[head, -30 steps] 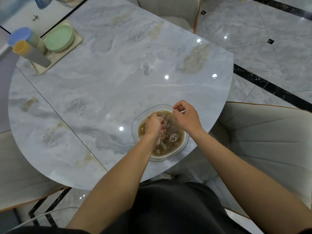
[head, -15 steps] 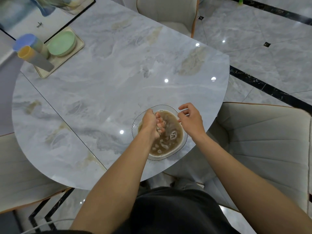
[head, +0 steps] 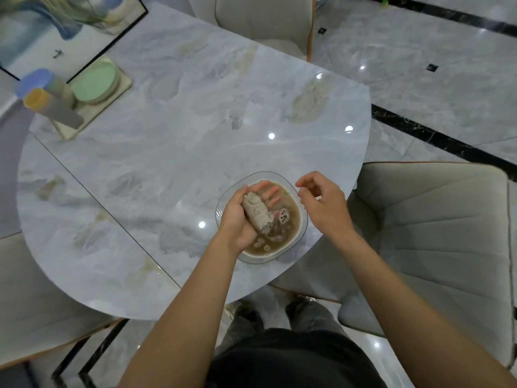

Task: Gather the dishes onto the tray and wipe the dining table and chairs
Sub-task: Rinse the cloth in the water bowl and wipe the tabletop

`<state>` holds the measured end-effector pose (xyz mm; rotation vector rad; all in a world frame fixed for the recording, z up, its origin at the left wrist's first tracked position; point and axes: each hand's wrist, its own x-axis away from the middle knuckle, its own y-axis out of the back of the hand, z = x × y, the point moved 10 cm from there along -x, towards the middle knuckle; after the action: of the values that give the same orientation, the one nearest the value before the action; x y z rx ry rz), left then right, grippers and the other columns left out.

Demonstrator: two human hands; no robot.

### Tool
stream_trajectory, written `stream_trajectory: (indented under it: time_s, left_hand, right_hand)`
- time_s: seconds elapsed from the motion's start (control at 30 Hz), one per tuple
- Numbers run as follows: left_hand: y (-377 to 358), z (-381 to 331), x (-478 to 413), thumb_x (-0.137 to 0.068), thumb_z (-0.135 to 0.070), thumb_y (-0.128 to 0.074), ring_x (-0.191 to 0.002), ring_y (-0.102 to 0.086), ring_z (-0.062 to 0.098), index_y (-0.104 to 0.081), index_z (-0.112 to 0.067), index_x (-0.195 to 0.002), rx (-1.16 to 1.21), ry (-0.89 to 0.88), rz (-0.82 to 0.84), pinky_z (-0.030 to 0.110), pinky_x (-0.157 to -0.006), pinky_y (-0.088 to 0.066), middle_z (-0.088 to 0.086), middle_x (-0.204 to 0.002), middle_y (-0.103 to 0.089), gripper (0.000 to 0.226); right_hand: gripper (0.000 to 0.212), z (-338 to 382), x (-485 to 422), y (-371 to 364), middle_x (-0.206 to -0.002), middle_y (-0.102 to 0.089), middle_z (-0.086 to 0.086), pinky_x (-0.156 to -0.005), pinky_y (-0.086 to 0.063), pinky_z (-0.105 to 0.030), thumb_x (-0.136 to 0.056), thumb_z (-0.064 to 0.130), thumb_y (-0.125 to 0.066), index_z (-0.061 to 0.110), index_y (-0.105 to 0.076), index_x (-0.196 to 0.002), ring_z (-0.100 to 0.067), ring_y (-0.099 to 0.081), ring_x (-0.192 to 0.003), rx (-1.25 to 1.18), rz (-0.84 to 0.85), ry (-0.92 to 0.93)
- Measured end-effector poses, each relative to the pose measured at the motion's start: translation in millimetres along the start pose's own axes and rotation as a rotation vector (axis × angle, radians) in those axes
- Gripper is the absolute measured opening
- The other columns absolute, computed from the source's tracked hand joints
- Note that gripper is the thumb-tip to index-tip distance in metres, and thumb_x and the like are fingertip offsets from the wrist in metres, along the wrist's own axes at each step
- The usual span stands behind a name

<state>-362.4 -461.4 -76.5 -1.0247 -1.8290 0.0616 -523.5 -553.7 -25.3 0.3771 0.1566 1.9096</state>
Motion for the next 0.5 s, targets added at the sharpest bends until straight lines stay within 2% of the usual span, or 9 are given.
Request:
stream_trajectory:
  time_s: [0.1, 0.13, 0.2, 0.27, 0.33, 0.4, 0.43, 0.5]
  left_hand:
    - [-0.8, 1.1, 6.0, -0.109, -0.034, -0.036, -0.132, -0.056, 0.037, -0.058, -0.005, -0.142, 0.092, -0.023, 0.046, 0.053, -0.121, -0.037, 0.021, -0.142, -0.06, 0.05]
    - [-2.3, 1.0, 9.4, -0.108, -0.033, -0.036, -0.133, -0.055, 0.038, -0.056, -0.005, -0.146, 0.112, -0.031, 0.062, 0.054, -0.12, -0.037, 0.022, -0.145, -0.058, 0.051]
    - [-5.0, 0.2, 15.5, -0.106, -0.032, -0.037, -0.133, -0.056, 0.039, -0.055, -0.008, -0.149, 0.136, -0.038, 0.082, 0.054, -0.114, -0.044, 0.022, -0.153, -0.052, 0.053]
    - [-7.4, -2.4, 22.3, -0.103, -0.031, -0.039, -0.131, -0.056, 0.039, -0.055, -0.01, -0.15, 0.147, -0.04, 0.084, 0.052, -0.107, -0.051, 0.021, -0.157, -0.048, 0.054]
    - [-8.0, -2.6, 26.2, -0.102, -0.031, -0.039, -0.122, -0.063, 0.038, -0.058, -0.011, -0.147, 0.156, -0.041, 0.076, 0.05, -0.098, -0.057, 0.023, -0.148, -0.057, 0.053]
    - [-3.6, -1.9, 28.8, -0.103, -0.034, -0.042, -0.103, -0.073, 0.036, -0.065, -0.011, -0.137, 0.146, -0.043, 0.024, 0.048, -0.091, -0.059, 0.022, -0.124, -0.071, 0.048]
    - [-1.6, -2.6, 30.0, -0.103, -0.038, -0.044, -0.098, -0.074, 0.036, -0.069, -0.01, -0.128, 0.126, -0.044, -0.002, 0.049, -0.093, -0.058, 0.02, -0.114, -0.074, 0.046]
    - [-0.7, -1.7, 33.5, -0.101, -0.053, -0.049, -0.108, -0.073, 0.037, -0.071, -0.005, -0.122, 0.053, -0.021, -0.004, 0.051, -0.105, -0.053, 0.021, -0.118, -0.074, 0.057]
  right_hand:
    - [0.022, 14.5, 15.6, -22.1, -0.085, -0.07, 0.015, -0.075, -0.054, -0.023, -0.096, 0.012, -0.062, 0.033, -0.069, -0.092, -0.009, -0.065, -0.081, 0.059, 0.141, 0.067]
    - [0.023, 18.2, 20.7, -32.0, -0.087, -0.07, 0.017, -0.076, -0.054, -0.022, -0.095, 0.014, -0.064, 0.036, -0.07, -0.092, -0.008, -0.066, -0.081, 0.074, 0.186, 0.082]
    - [0.017, 22.9, 28.9, -49.5, -0.093, -0.069, 0.017, -0.08, -0.054, -0.022, -0.095, 0.022, -0.067, 0.035, -0.071, -0.104, -0.007, -0.065, -0.084, 0.111, 0.253, 0.095]
    - [0.022, 26.4, 34.6, -60.2, -0.095, -0.065, 0.022, -0.08, -0.052, -0.019, -0.096, 0.027, -0.067, 0.032, -0.069, -0.118, -0.002, -0.063, -0.087, 0.159, 0.275, 0.097]
    - [0.026, 27.5, 38.3, -63.4, -0.095, -0.062, 0.026, -0.08, -0.051, -0.017, -0.096, 0.029, -0.067, 0.033, -0.067, -0.122, 0.002, -0.062, -0.089, 0.18, 0.266, 0.077]
    - [0.031, 29.1, 40.9, -63.8, -0.095, -0.062, 0.023, -0.077, -0.049, -0.015, -0.094, 0.029, -0.071, 0.036, -0.066, -0.125, 0.003, -0.061, -0.085, 0.175, 0.249, 0.06]
    - [0.036, 30.7, 41.7, -64.1, -0.095, -0.062, 0.021, -0.076, -0.049, -0.014, -0.093, 0.027, -0.073, 0.037, -0.065, -0.127, 0.002, -0.061, -0.083, 0.17, 0.242, 0.051]
    - [0.045, 30.6, 42.4, -65.0, -0.093, -0.063, 0.014, -0.074, -0.048, -0.014, -0.088, 0.025, -0.078, 0.035, -0.064, -0.129, -0.003, -0.062, -0.079, 0.153, 0.232, 0.023]
